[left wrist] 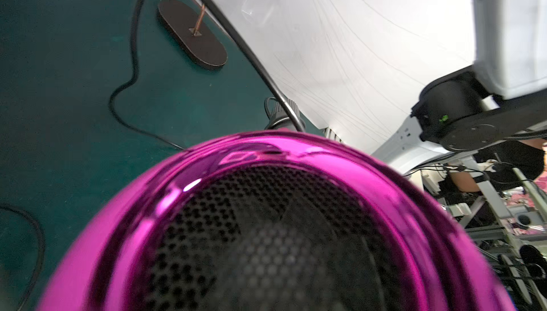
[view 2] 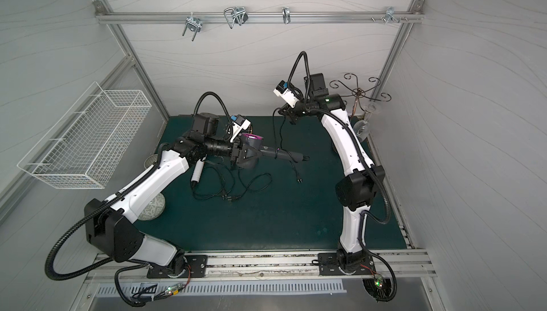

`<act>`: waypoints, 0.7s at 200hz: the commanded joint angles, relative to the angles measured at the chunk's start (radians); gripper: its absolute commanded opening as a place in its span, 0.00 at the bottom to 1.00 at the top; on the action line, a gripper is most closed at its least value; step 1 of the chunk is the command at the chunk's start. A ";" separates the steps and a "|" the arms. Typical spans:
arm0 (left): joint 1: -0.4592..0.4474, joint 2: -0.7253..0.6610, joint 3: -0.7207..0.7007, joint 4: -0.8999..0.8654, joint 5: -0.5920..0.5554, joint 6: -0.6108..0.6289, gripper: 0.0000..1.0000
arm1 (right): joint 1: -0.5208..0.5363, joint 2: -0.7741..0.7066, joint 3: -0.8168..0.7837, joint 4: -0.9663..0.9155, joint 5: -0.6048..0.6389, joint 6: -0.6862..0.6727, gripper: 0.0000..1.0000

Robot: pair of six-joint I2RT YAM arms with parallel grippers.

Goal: Wrap the cord around the hair dryer
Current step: Wrap the power cord around the hair dryer.

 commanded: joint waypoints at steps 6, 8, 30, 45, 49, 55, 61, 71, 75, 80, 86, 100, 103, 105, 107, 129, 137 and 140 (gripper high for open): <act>0.014 -0.038 0.086 0.123 0.144 -0.039 0.00 | -0.031 0.022 -0.041 0.049 -0.220 0.083 0.00; 0.016 -0.039 0.087 0.132 0.146 -0.045 0.00 | -0.032 0.023 -0.046 0.049 -0.228 0.087 0.00; 0.047 -0.038 0.095 0.223 0.187 -0.120 0.00 | -0.049 0.034 -0.088 0.063 -0.288 0.135 0.00; 0.062 -0.031 0.115 0.247 0.202 -0.141 0.00 | -0.053 0.038 -0.106 0.067 -0.308 0.163 0.00; 0.064 -0.028 0.120 0.249 0.206 -0.145 0.00 | -0.055 0.039 -0.109 0.068 -0.313 0.168 0.00; 0.068 -0.024 0.127 0.260 0.210 -0.154 0.00 | -0.057 0.039 -0.118 0.074 -0.317 0.179 0.00; 0.070 -0.023 0.134 0.271 0.214 -0.165 0.00 | -0.060 0.037 -0.126 0.082 -0.325 0.190 0.00; 0.075 -0.020 0.147 0.289 0.218 -0.183 0.00 | -0.068 0.036 -0.145 0.105 -0.344 0.217 0.00; 0.075 -0.018 0.155 0.294 0.221 -0.190 0.00 | -0.071 0.033 -0.156 0.116 -0.354 0.231 0.00; 0.076 -0.018 0.165 0.297 0.222 -0.195 0.00 | -0.075 0.031 -0.171 0.133 -0.362 0.247 0.00; 0.077 -0.017 0.178 0.301 0.224 -0.201 0.00 | -0.081 0.028 -0.190 0.153 -0.370 0.268 0.00; 0.078 -0.013 0.212 0.307 0.233 -0.216 0.00 | -0.091 0.017 -0.243 0.216 -0.395 0.315 0.01; 0.078 -0.014 0.219 0.307 0.234 -0.217 0.00 | -0.092 0.015 -0.258 0.230 -0.398 0.324 0.02; 0.078 -0.012 0.222 0.307 0.234 -0.218 0.00 | -0.092 0.013 -0.265 0.238 -0.401 0.330 0.02; 0.078 -0.012 0.226 0.308 0.236 -0.219 0.00 | -0.093 0.012 -0.272 0.246 -0.404 0.334 0.02; 0.080 -0.002 0.252 0.311 0.239 -0.228 0.00 | -0.092 -0.001 -0.335 0.329 -0.435 0.406 0.04; 0.081 0.001 0.255 0.321 0.239 -0.237 0.00 | -0.091 -0.005 -0.354 0.352 -0.441 0.423 0.05; 0.083 0.003 0.257 0.323 0.238 -0.240 0.00 | -0.092 -0.006 -0.361 0.360 -0.444 0.432 0.05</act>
